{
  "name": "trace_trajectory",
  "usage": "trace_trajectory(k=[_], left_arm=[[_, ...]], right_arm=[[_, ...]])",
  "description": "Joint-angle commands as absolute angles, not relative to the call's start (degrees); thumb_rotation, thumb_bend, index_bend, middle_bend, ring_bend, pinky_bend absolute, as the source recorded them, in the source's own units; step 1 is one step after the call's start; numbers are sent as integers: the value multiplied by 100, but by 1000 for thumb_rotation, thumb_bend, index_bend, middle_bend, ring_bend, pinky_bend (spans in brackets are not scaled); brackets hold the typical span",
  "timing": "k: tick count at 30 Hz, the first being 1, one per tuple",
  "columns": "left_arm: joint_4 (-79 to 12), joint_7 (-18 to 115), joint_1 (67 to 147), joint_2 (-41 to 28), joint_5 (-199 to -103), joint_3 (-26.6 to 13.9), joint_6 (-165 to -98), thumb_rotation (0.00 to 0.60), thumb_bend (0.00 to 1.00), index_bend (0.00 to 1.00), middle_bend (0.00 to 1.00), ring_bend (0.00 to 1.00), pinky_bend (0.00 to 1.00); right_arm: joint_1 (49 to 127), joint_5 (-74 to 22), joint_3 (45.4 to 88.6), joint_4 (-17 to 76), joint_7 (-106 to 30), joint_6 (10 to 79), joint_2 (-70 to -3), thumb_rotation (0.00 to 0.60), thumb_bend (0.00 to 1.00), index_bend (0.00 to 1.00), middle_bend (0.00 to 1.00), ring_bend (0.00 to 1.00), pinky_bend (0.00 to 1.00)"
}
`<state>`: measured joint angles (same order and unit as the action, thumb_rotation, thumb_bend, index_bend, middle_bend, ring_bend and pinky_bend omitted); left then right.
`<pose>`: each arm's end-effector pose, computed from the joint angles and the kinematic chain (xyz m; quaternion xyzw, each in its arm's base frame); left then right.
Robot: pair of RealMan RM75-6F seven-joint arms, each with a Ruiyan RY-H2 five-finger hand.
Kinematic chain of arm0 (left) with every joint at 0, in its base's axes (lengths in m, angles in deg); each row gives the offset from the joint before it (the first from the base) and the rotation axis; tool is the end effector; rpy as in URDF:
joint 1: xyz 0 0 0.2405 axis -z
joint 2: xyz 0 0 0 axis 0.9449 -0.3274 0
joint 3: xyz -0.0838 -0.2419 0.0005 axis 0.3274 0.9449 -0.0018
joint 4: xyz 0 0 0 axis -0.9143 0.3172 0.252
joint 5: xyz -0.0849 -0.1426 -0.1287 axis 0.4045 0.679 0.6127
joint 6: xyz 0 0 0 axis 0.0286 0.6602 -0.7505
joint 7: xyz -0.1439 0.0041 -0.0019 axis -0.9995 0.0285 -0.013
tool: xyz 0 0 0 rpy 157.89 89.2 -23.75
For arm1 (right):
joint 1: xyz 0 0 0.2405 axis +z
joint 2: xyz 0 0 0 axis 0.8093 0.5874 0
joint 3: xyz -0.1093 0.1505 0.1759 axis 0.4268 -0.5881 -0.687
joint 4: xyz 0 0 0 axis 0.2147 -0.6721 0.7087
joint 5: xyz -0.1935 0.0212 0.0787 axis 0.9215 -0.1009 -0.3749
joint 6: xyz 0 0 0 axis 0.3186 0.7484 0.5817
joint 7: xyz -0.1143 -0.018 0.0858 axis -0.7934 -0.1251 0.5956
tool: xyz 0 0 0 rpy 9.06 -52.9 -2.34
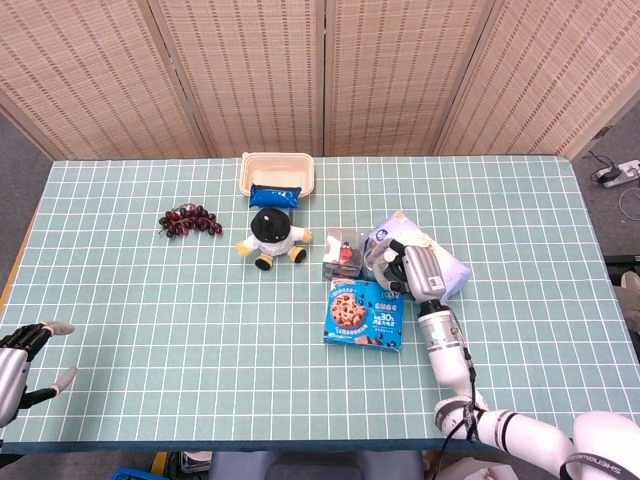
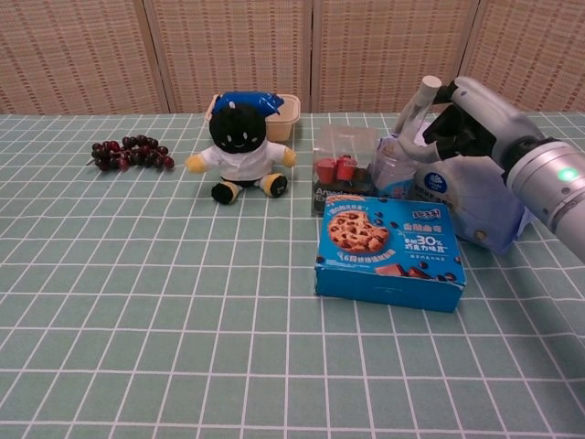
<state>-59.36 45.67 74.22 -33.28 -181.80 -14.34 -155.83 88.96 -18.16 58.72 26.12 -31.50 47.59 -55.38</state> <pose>-0.2882 0.1617 0.1865 -0.6112 -0.3749 -0.4147 0.5603 -0.1662 -0.3526 -0.0200 0.5256 -0.5050 0.5564 0.3990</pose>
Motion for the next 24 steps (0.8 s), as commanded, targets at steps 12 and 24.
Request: trace_trajectory(k=[12, 24], left_arm=[[-5927, 4622, 7432, -3315, -18174, -1433, -15559, 600, 243, 409, 348, 323, 441], [-5938, 4650, 7423, -3302, -18091, -1396, -15569, 600, 243, 410, 348, 323, 441]], right_arm=[[8761, -1490, 5894, 2976, -2953, 5103, -5304, 600, 574, 690, 1000, 1000, 1000], [8452, -1091, 6000, 4015, -2819, 5566, -4726, 600, 593, 740, 1000, 1000, 1000]])
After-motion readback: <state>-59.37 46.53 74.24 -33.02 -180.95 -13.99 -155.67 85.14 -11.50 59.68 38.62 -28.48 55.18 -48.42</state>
